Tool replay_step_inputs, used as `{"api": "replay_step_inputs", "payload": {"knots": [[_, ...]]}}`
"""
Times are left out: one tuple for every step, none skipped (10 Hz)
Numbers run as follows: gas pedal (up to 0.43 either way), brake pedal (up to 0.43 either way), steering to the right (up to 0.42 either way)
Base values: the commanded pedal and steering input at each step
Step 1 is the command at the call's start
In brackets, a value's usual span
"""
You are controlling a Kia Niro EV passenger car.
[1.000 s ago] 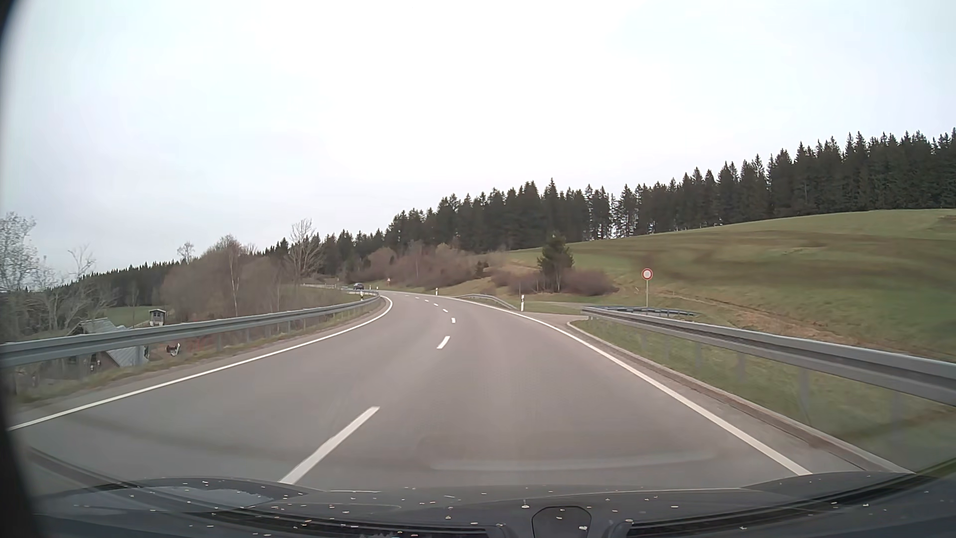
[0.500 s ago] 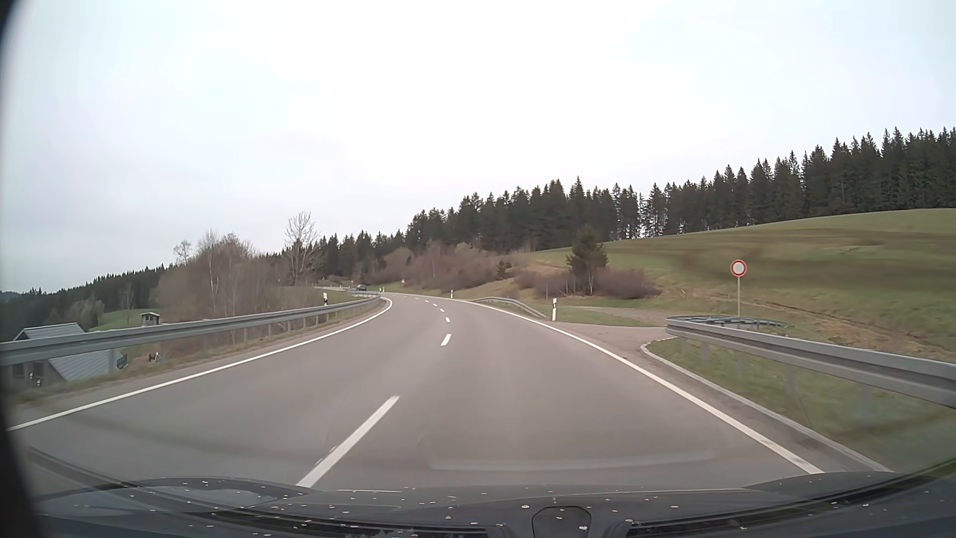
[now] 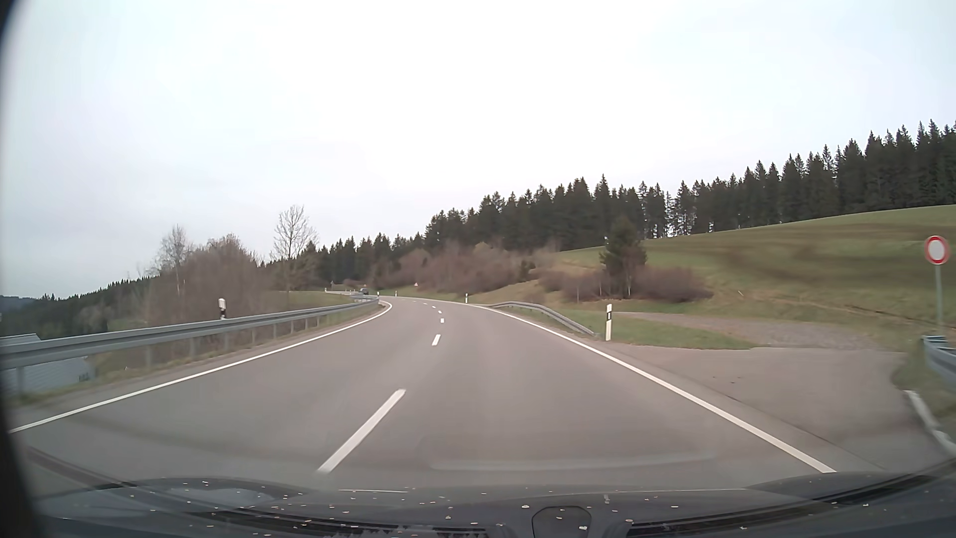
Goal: Follow the waypoints while adhering to traffic rules and regulations
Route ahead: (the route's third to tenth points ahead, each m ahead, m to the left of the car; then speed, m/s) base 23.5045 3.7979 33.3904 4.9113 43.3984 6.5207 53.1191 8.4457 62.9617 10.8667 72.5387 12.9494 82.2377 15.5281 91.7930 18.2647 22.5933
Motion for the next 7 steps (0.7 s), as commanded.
{"api": "replay_step_inputs", "payload": {"knots": [[0.26, 0.0, -0.022], [0.26, 0.0, -0.022], [0.26, 0.0, -0.022], [0.26, 0.0, -0.022], [0.26, 0.0, -0.022], [0.26, 0.0, -0.024], [0.26, 0.0, -0.025]]}}
